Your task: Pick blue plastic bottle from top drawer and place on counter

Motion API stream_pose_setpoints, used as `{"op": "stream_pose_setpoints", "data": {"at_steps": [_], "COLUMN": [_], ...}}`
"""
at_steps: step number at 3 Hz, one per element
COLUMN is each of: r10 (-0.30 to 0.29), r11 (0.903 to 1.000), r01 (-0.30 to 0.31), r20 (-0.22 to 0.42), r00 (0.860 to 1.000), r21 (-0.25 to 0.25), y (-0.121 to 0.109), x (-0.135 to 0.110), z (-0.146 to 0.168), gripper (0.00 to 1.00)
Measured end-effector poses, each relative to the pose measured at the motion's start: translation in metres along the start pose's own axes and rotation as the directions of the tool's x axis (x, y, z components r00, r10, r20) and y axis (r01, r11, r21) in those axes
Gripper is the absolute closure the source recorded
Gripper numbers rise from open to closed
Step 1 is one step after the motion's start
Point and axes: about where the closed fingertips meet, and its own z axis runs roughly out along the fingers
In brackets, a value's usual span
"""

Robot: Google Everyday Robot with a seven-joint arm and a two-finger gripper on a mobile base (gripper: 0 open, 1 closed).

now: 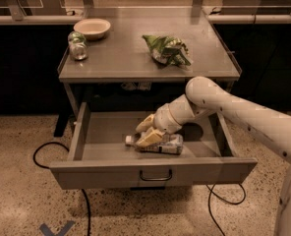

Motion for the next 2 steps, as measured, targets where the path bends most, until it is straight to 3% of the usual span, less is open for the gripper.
{"op": "stream_pose_setpoints", "data": {"at_steps": [1, 2], "r10": [0.001, -0.015], "r11": [1.0000, 0.9995], "r01": [-0.001, 0.012], "r20": [0.017, 0.138], "r00": [1.000, 0.990], "r21": [-0.001, 0.028], "y": [0.002, 0.004], "x": [0.001, 0.010], "z": [0.000, -0.019], "gripper": [1.00, 1.00]}}
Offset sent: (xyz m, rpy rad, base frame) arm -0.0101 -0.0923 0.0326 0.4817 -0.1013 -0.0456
